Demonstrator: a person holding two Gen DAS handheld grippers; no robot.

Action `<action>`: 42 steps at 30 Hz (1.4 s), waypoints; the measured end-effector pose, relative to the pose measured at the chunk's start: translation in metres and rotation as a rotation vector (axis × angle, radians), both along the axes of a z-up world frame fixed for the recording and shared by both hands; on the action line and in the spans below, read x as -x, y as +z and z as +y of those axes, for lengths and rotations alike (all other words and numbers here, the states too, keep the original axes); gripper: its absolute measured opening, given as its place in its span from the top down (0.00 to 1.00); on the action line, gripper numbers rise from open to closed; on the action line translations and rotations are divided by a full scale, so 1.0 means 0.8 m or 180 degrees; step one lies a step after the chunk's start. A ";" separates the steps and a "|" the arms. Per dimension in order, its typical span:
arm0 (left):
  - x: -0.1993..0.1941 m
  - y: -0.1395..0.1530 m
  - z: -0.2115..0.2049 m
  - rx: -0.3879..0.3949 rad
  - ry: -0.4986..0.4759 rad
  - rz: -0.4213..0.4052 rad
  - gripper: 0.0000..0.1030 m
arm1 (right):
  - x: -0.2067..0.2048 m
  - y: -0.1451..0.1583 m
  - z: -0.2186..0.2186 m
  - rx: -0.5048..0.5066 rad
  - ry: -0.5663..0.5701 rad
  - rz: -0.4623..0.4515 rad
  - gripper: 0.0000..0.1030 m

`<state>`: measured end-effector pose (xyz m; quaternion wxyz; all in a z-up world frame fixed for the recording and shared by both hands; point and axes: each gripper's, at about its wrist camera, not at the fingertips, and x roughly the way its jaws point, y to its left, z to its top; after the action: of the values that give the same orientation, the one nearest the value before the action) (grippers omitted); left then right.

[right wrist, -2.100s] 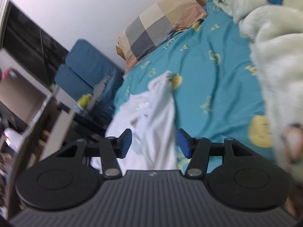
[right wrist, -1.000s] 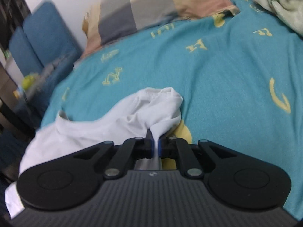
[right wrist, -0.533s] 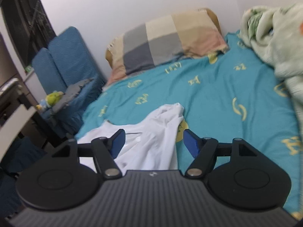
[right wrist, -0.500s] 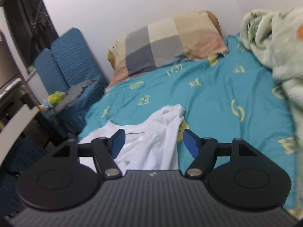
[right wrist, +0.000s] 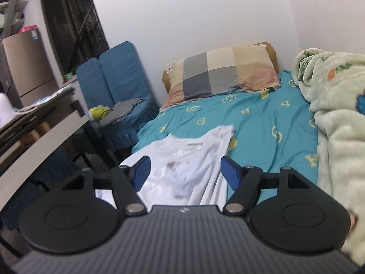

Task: Fold clothes

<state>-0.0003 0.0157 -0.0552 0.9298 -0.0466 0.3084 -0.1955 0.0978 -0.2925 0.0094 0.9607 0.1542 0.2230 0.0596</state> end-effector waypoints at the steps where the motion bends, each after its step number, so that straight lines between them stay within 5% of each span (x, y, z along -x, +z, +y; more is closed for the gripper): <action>1: 0.002 0.003 0.002 -0.0027 0.0024 -0.0019 0.30 | 0.012 -0.002 0.005 0.0007 -0.0002 -0.0015 0.31; 14: -0.013 0.029 0.057 -0.0101 0.0285 0.0068 0.18 | 0.057 -0.042 0.047 0.0064 0.0142 0.0105 0.31; 16: -0.024 0.030 0.067 -0.0107 0.0341 0.0105 0.15 | 0.055 -0.046 0.048 0.0059 0.0152 0.0137 0.19; 21: -0.070 0.026 0.107 0.0060 0.0581 0.0377 0.09 | 0.058 -0.049 0.053 0.0076 0.0194 0.0148 0.19; 25: -0.126 0.011 0.155 0.0377 0.1054 0.0649 0.08 | 0.058 -0.054 0.054 0.0059 0.0184 0.0227 0.19; 30: -0.194 -0.028 0.224 0.1082 0.1732 0.0959 0.08 | 0.046 -0.067 0.048 -0.0102 0.0138 0.0432 0.19; 39: -0.297 -0.109 0.278 0.1686 0.1899 0.1142 0.12 | 0.007 -0.100 0.038 -0.0439 0.0032 0.0801 0.19; 42: -0.328 -0.134 0.289 0.2059 0.2013 0.1203 0.12 | -0.009 -0.112 0.039 -0.0530 0.0032 0.0904 0.19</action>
<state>0.2625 0.2472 -0.1625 0.8092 -0.4591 0.3660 0.0226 0.1053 -0.2614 -0.0801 0.9031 0.2390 0.3516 0.0604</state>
